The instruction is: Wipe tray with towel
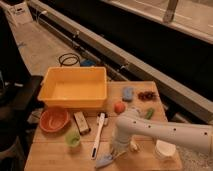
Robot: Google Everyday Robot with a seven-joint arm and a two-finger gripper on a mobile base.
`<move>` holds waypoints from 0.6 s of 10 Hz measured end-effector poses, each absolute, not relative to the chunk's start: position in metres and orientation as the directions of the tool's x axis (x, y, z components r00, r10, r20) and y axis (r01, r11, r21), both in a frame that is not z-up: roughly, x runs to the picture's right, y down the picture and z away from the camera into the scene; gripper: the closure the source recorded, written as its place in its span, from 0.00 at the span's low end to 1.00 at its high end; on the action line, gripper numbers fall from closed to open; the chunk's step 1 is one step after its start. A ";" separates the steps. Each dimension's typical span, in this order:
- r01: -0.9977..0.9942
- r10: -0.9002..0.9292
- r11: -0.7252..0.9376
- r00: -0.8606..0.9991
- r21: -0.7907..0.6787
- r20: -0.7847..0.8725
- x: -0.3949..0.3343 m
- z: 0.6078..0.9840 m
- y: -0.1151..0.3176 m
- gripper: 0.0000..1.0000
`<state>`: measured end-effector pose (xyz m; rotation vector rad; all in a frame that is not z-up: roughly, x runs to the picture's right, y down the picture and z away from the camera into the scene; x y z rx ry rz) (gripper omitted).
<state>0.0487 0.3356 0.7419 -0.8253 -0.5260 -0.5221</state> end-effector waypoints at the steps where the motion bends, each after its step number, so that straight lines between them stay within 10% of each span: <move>1: 0.616 -0.226 0.571 0.753 -0.543 0.618 0.049 0.742 0.336 1.00; 6: 0.552 -0.267 0.672 0.803 -0.493 0.533 0.058 0.721 0.253 1.00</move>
